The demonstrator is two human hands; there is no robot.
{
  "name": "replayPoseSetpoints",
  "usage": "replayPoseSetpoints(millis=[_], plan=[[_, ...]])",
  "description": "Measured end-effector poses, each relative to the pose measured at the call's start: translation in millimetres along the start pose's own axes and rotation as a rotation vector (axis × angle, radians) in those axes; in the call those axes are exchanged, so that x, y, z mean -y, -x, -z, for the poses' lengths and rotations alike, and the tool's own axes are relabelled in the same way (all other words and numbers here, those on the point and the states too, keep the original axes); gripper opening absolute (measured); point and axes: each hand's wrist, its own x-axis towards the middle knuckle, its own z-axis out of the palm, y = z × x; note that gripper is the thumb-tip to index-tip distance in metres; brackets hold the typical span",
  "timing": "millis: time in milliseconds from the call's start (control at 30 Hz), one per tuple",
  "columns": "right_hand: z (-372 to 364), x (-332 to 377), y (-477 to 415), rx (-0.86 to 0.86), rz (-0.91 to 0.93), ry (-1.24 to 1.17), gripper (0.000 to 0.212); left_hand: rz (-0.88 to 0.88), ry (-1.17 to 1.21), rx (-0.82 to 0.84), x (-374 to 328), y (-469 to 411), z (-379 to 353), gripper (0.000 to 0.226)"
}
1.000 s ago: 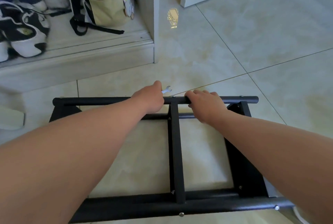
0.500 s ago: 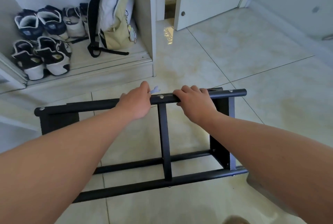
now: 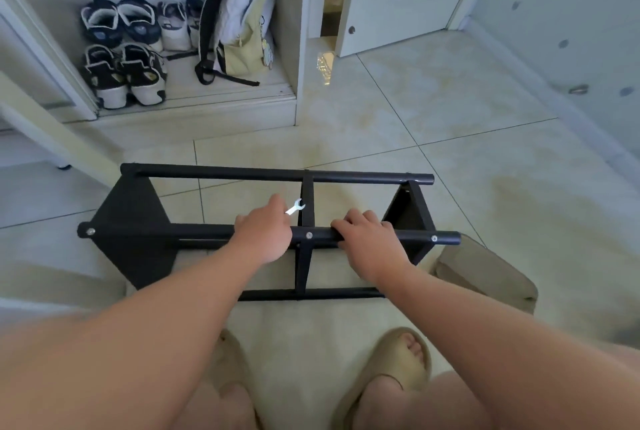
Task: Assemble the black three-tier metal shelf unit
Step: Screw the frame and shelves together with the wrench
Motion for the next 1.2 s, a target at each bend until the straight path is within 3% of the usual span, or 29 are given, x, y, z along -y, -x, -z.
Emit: replayPoseSetpoints(millis=[467, 533, 667, 767, 933, 1067, 1200], plan=[[-1, 0, 80, 0.261, -0.042, -0.096, 0.033, 0.030, 0.111, 0.163, -16, 75, -42, 0.008], [1, -8, 79, 0.293, -0.014, -0.094, 0.048, 0.048, 0.132, 0.202, -16, 74, -42, 0.010], [-1, -14, 68, 0.192, 0.076, -0.086, 0.104, 0.100, 0.173, 0.230, -9, 63, -39, 0.009], [-9, -6, 50, 0.188, 0.154, -0.021, 0.121, 0.145, 0.237, 0.247, -1, 53, -39, 0.009], [-26, -13, 31, 0.199, 0.256, 0.057, 0.114, 0.123, 0.176, 0.359, 5, 34, -35, 0.017], [-38, -15, 33, 0.129, 0.236, 0.011, 0.109, 0.070, 0.156, 0.505, 5, 25, -27, 0.016], [-38, -14, 33, 0.112, 0.141, -0.003, 0.121, 0.064, 0.131, 0.553, 5, 20, -26, 0.018]])
